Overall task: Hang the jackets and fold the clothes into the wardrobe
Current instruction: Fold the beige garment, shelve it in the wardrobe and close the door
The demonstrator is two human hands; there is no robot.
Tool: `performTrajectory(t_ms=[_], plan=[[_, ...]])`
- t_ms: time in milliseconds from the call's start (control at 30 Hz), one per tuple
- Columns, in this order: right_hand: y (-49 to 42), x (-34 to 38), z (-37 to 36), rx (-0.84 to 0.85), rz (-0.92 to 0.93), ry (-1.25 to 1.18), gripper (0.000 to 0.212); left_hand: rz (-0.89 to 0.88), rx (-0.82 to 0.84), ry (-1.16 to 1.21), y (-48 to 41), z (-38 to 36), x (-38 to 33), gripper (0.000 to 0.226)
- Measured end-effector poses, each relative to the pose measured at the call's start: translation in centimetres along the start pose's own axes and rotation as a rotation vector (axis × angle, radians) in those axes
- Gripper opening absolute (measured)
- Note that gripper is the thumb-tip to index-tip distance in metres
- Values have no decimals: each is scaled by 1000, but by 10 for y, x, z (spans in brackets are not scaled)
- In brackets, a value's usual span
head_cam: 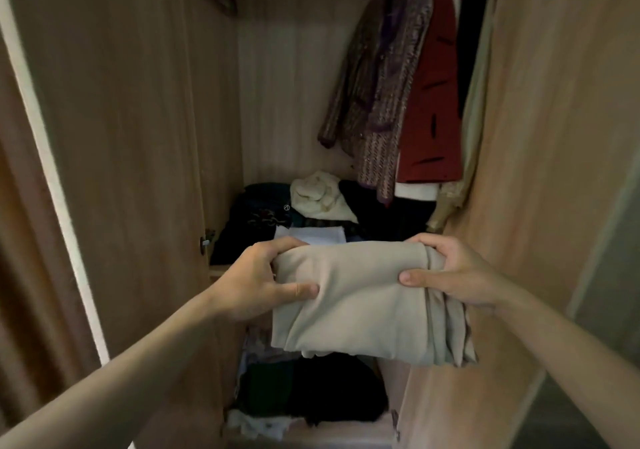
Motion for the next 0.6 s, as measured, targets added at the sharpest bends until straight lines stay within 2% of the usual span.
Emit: performTrajectory(t_ms=[267,500,600], plan=[[-95,1,-44,24,-27,17,41,8,-38,-31,-25,61,85,38],[-168,-41,-55,37,-98,-49,38,79,-64,33,-61,67,158,32],[-203,-69,-49,45,-135,-94,37,152,-53,91,-90,58,191,44]])
Point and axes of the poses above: each hand's wrist, its own y-axis away from the middle knuckle, its own z-axis out of the back of the hand, x = y × z, the point moved 7 cm from there along -y, towards the middle knuckle, and after that the axes turned 8 degrees about -z, right-handed, at the moved point
